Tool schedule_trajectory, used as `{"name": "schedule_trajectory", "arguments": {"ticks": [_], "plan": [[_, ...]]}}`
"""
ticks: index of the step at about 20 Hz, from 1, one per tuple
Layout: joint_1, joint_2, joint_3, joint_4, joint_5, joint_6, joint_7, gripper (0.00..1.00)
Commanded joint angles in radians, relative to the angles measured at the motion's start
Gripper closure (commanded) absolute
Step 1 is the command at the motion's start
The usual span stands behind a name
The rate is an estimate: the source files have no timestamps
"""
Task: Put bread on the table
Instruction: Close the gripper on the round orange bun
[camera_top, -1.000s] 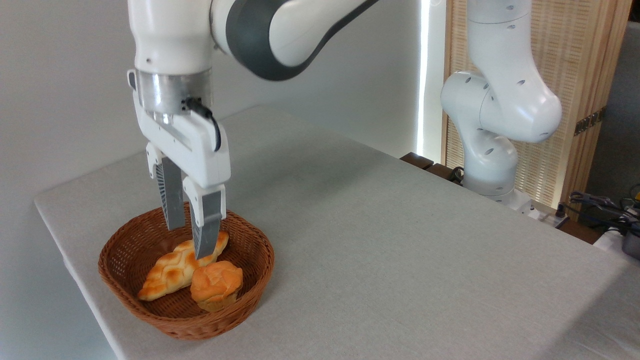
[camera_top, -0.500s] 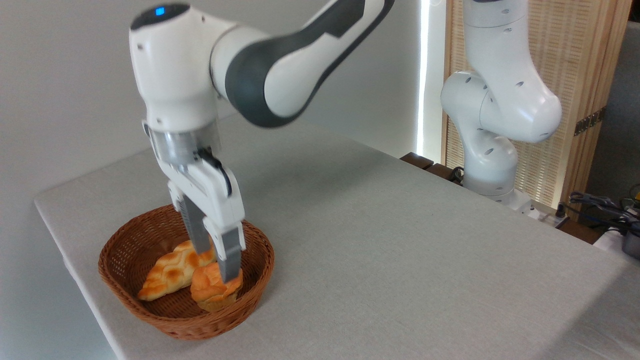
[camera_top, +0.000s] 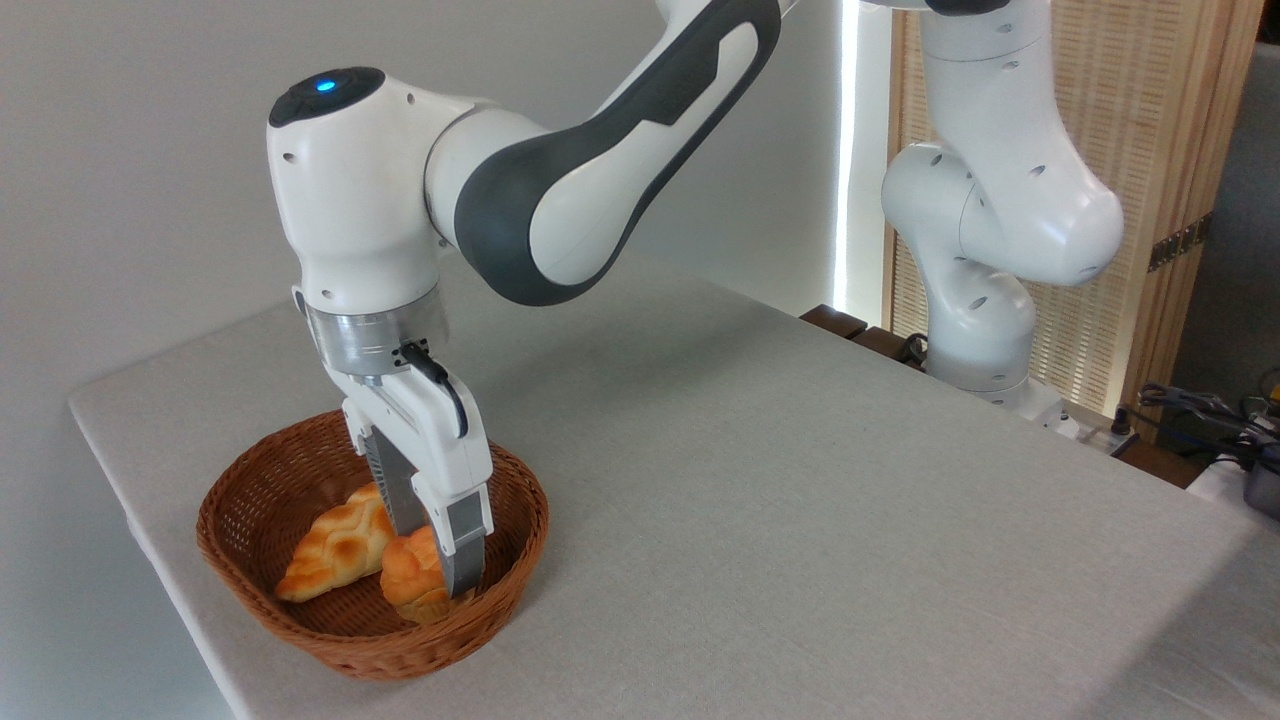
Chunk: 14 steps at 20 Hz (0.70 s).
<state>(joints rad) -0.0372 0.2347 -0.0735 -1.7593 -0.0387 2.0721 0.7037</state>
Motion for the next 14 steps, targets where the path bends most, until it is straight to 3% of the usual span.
{"name": "schedule_trajectory", "arguments": {"ticks": [1,2,14], "plan": [[0.0,0.002,0.0,-0.006,-0.003,0.033,0.007,0.72],[0.0,0.0,0.0,-0.006,-0.003,0.034,0.007,0.81],[0.0,-0.009,-0.002,0.004,-0.016,0.025,0.003,0.81]]}}
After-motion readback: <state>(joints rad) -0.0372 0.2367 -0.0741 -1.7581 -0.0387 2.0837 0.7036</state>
